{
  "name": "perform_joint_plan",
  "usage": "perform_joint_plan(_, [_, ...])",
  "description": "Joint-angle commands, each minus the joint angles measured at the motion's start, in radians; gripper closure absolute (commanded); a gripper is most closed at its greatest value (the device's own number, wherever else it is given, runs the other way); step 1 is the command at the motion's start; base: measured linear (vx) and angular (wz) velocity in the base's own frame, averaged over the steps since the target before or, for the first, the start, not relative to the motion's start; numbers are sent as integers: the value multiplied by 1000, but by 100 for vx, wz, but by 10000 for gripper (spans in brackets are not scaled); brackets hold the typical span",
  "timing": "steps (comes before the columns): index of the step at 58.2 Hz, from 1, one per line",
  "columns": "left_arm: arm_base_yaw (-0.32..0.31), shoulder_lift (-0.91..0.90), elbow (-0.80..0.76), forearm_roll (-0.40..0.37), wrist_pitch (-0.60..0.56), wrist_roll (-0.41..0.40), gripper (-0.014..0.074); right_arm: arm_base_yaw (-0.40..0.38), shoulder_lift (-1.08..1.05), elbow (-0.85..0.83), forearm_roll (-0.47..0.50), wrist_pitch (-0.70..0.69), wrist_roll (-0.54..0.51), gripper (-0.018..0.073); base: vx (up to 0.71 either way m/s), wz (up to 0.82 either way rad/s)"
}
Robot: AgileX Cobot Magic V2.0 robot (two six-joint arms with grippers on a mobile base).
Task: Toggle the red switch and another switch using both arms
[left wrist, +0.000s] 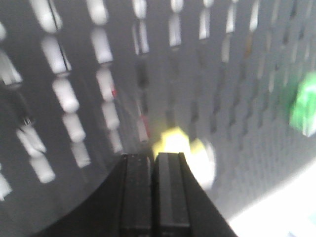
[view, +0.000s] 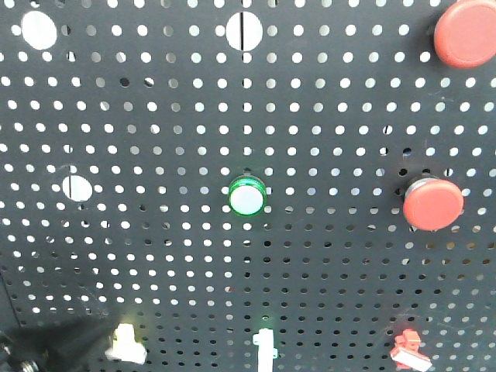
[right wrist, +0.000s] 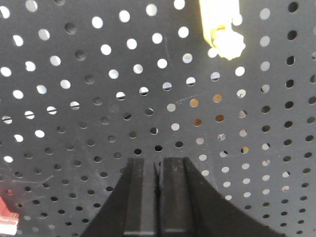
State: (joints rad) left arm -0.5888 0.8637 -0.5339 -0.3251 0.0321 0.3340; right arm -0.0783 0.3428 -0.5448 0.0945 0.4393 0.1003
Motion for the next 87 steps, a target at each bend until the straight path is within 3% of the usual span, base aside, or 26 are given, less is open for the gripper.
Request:
perform_joint_plan(1, [-5, 2, -37, -10, 35, -4, 594, -4, 14, -35, 0, -84, -7, 566, 0, 0])
perform_joint_plan(10, [-5, 18, -37, -10, 123, -4, 594, -4, 14, -35, 0, -85, -7, 566, 0, 0])
perform_joint_plan(28, [-5, -1, -37, -11, 146, -5, 594, -4, 14, -35, 9, -75, -10, 566, 0, 0])
perform_joint_plan(35, [-5, -69, -37, -10, 173, -5, 594, -4, 14, -35, 47, -55, -93, 566, 0, 0])
perform_joint_plan(44, [-5, -195, -37, -10, 211, -5, 594, -4, 18, -35, 279, -48, -430, 566, 0, 0])
perform_joint_plan(58, [-5, -385, -37, -10, 291, -31, 594, 47, 142, -35, 924, 104, -1170, 566, 0, 0])
perform_joint_plan(64, [-5, -434, -37, -10, 311, -31, 594, 71, 231, -35, 1139, 166, -1382, 566, 0, 0])
perform_joint_plan(69, [-5, -453, -37, -10, 325, -31, 594, 93, 310, -36, 1277, 201, -1492, 566, 0, 0])
perform_joint_plan(77, [-5, -454, -37, -9, 343, -31, 594, 140, 411, -38, 1413, 214, -1548, 566, 0, 0])
perform_joint_plan(87, [-5, -454, -37, -9, 343, -31, 594, 168, 471, -36, 1418, 151, -1543, 566, 0, 0])
